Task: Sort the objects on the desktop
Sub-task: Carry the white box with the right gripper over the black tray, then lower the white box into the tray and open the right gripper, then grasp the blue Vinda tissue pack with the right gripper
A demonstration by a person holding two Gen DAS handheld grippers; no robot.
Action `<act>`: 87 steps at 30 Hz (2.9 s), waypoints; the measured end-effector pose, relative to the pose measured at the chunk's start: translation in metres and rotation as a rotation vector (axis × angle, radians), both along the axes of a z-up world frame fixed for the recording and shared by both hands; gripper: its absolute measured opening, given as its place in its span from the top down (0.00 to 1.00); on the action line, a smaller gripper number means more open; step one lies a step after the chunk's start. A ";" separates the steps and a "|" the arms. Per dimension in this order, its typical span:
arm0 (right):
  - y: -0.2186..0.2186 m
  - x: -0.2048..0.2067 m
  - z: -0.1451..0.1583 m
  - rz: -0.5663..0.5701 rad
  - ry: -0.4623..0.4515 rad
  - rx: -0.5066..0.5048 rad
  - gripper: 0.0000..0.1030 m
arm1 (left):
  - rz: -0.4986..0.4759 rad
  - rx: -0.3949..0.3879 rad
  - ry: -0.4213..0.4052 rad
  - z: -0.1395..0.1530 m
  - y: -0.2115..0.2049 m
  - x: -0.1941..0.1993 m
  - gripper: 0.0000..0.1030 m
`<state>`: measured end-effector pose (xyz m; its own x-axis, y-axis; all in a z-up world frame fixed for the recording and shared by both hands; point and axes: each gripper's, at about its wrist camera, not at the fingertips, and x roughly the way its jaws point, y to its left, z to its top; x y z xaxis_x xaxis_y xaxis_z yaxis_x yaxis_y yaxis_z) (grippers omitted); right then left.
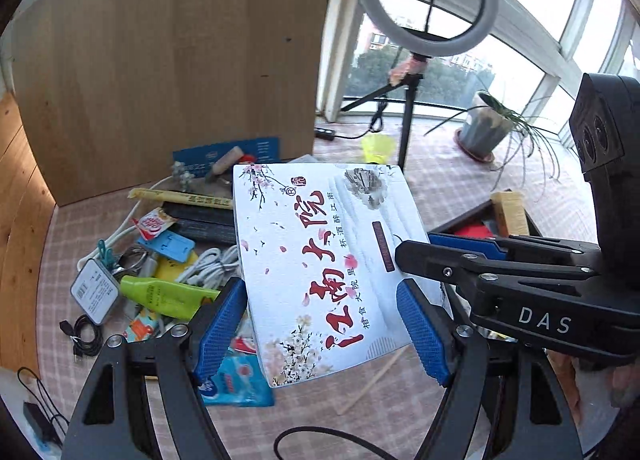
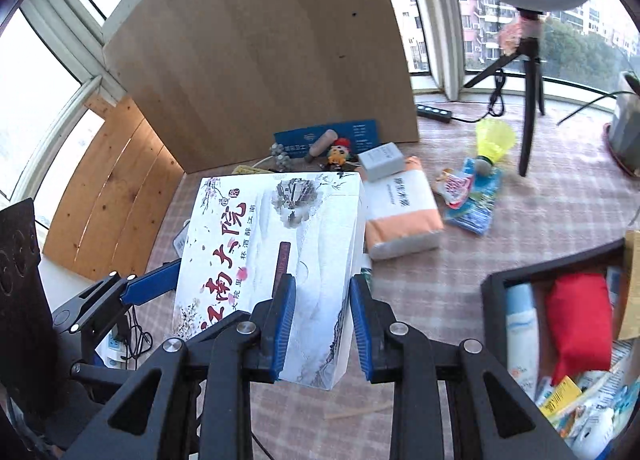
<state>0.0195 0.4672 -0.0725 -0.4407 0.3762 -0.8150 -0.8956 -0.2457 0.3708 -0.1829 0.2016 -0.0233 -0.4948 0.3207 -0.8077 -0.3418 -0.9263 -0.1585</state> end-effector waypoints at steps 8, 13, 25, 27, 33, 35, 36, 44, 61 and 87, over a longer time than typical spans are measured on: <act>-0.045 0.106 0.009 -0.108 -0.054 -0.006 0.74 | -0.129 0.026 -0.024 -0.005 0.111 0.043 0.22; -0.063 0.177 0.008 -0.155 -0.117 -0.015 0.74 | -0.192 0.056 -0.069 -0.016 0.186 0.065 0.22; -0.076 0.308 -0.013 -0.244 -0.161 -0.086 0.73 | -0.320 0.047 -0.116 -0.032 0.322 0.078 0.22; -0.074 0.326 -0.021 -0.264 -0.169 -0.093 0.73 | -0.341 0.041 -0.142 -0.043 0.341 0.076 0.22; -0.059 0.353 -0.050 -0.282 -0.203 -0.104 0.73 | -0.342 -0.013 -0.177 -0.071 0.381 0.060 0.22; -0.052 0.357 -0.062 -0.279 -0.208 -0.109 0.72 | -0.332 -0.015 -0.203 -0.081 0.386 0.050 0.22; -0.048 0.360 -0.068 -0.277 -0.208 -0.115 0.72 | -0.329 -0.017 -0.220 -0.087 0.390 0.045 0.22; -0.044 0.374 -0.103 -0.285 -0.181 -0.167 0.72 | -0.367 -0.054 -0.260 -0.115 0.401 0.049 0.22; -0.050 0.359 -0.073 -0.310 -0.266 -0.065 0.61 | -0.389 -0.028 -0.237 -0.089 0.376 0.077 0.19; -0.090 0.031 -0.012 0.125 -0.170 0.083 0.60 | 0.240 -0.105 -0.079 -0.031 -0.129 0.046 0.19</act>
<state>0.0506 0.3769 -0.0846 -0.3474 0.3964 -0.8498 -0.9041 -0.3821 0.1914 -0.1370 0.0731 -0.0548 -0.4803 0.1146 -0.8696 -0.1012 -0.9920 -0.0748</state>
